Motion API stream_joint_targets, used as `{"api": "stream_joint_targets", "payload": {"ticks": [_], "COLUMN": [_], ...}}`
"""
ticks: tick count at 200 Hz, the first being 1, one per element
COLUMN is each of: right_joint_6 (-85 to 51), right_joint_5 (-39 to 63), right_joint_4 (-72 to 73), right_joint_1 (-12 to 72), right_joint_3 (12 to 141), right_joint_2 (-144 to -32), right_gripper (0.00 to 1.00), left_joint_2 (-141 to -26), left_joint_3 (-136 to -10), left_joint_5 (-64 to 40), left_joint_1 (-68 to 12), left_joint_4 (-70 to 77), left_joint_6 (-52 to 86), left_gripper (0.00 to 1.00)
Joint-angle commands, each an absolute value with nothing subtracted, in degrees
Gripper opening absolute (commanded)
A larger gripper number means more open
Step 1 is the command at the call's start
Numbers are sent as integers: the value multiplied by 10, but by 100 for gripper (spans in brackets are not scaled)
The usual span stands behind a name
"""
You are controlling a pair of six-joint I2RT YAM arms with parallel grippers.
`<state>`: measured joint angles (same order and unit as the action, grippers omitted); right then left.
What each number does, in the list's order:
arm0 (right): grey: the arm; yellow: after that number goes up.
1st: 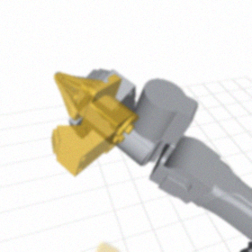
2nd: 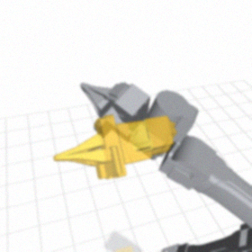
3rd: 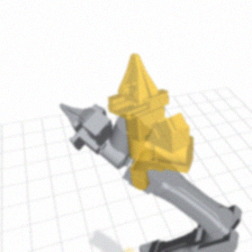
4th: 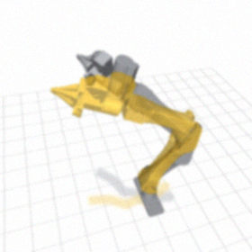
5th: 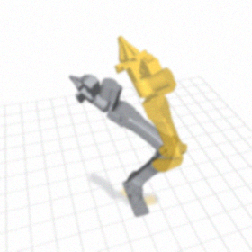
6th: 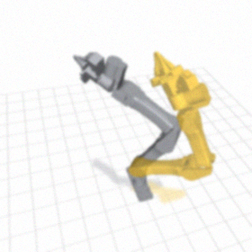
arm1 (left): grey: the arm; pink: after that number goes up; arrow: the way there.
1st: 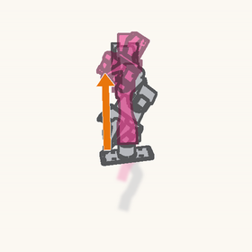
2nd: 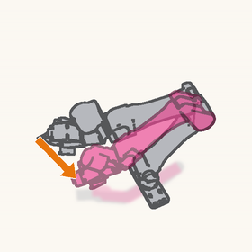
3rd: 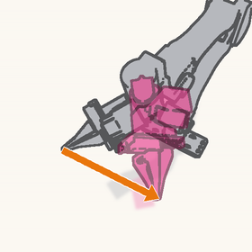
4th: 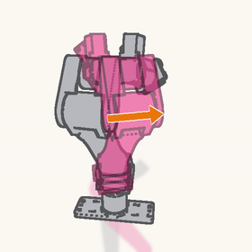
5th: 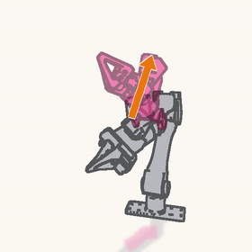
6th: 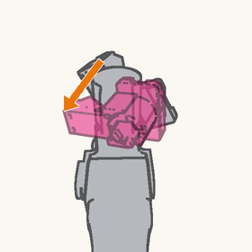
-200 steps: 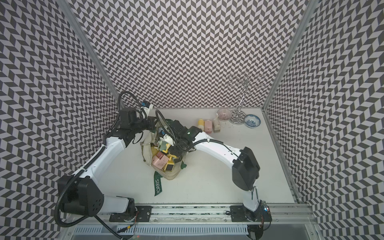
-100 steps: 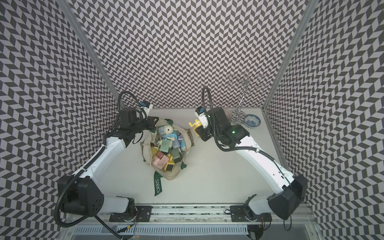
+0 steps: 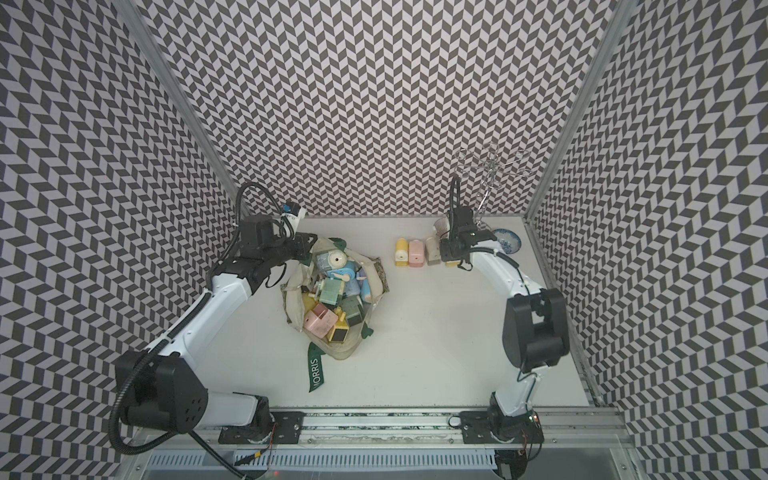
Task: Take out the pencil sharpeners from the tote bags
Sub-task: Place the pencil sharpener at the center of the board.
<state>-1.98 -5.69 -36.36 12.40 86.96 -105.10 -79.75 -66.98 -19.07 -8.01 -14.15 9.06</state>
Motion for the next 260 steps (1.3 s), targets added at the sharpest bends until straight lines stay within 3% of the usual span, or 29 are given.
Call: {"api": "stream_joint_targets", "payload": {"ticks": [1,260], "right_joint_6": [-22,0], "right_joint_5": [-57,8], "right_joint_4": [-345,-315], "right_joint_1": [112,82], "right_joint_3": [920,1013], "right_joint_2": [-1090,-1250], "right_gripper": [28,27], "left_joint_2": [-767,-773], "left_joint_3": [-694,-696], "left_joint_5": [-185,-178], "left_joint_1": [-79,-82], "left_joint_4": [-68,-75], "left_joint_6": [90,88], "left_gripper": [0,0]}}
